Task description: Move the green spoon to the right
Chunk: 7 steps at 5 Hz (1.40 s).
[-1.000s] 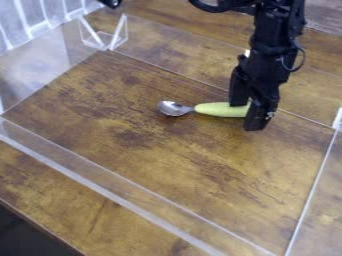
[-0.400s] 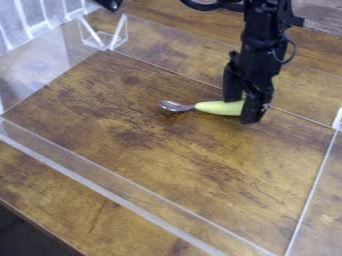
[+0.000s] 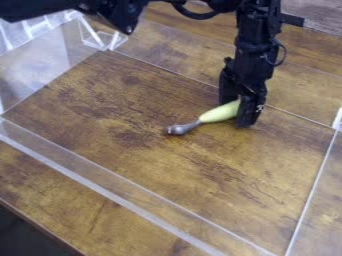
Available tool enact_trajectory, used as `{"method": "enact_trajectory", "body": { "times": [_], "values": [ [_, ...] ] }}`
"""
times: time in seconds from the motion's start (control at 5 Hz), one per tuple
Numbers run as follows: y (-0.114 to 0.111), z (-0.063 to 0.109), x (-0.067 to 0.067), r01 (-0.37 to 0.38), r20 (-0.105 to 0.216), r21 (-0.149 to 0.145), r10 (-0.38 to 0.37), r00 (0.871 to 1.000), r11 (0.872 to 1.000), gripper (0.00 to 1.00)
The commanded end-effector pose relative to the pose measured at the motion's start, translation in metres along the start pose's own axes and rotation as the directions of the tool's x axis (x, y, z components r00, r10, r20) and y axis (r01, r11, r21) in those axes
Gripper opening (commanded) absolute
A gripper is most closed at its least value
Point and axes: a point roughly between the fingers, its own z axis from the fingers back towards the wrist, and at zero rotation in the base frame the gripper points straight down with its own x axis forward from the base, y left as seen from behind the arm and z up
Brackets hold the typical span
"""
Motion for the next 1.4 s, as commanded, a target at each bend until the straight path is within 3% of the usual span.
{"method": "enact_trajectory", "body": {
  "times": [0.0, 0.2, 0.8, 1.2],
  "values": [
    [0.002, 0.016, 0.005, -0.002, 0.03, 0.0, 0.002, 1.0, 1.0, 0.0],
    [0.005, 0.015, 0.006, 0.015, 0.025, -0.022, -0.014, 1.0, 1.0, 0.0],
    [0.013, 0.014, 0.0, -0.022, 0.016, -0.145, 0.025, 1.0, 0.989, 0.0],
    [-0.007, 0.027, 0.004, -0.004, 0.048, -0.18, 0.013, 0.999, 0.984, 0.0]
  ]
}}
